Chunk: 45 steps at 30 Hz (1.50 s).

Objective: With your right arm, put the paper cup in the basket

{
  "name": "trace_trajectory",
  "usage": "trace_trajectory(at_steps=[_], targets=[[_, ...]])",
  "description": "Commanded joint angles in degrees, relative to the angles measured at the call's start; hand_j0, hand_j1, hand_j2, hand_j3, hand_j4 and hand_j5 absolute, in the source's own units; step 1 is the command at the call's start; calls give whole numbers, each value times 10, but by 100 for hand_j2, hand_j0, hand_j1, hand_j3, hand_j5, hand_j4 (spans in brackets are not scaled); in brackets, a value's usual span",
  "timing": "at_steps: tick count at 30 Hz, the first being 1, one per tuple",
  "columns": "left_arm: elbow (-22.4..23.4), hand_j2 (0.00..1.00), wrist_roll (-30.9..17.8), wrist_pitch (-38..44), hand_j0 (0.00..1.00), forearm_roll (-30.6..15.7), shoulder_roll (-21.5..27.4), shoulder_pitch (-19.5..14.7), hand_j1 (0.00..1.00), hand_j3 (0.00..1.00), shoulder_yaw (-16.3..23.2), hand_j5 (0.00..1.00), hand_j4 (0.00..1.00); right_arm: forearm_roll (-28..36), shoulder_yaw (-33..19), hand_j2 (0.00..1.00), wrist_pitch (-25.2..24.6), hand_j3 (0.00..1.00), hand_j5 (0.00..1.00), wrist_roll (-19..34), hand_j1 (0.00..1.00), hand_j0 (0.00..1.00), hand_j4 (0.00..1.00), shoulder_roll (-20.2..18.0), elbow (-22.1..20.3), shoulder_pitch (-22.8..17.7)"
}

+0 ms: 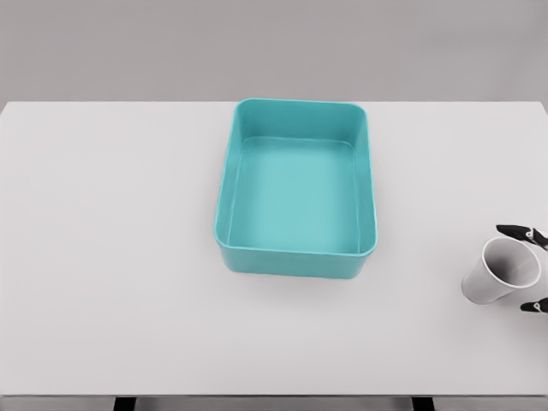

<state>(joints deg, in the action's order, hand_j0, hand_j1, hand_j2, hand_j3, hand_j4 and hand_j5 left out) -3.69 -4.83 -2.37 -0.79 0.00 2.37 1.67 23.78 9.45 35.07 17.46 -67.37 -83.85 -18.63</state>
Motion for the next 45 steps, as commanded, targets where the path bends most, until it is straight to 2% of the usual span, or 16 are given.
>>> trace_trajectory(at_steps=[1,45], targets=[[0,100,0,0,100,0,0,0,100,100,0,100,100,4,0,100,-1,100,100,-1,100,100,100,0,-3,0],[0,100,0,0,100,0,0,0,100,100,0,100,100,4,18,100,-1,100,100,-20,100,100,100,55,-10,13]])
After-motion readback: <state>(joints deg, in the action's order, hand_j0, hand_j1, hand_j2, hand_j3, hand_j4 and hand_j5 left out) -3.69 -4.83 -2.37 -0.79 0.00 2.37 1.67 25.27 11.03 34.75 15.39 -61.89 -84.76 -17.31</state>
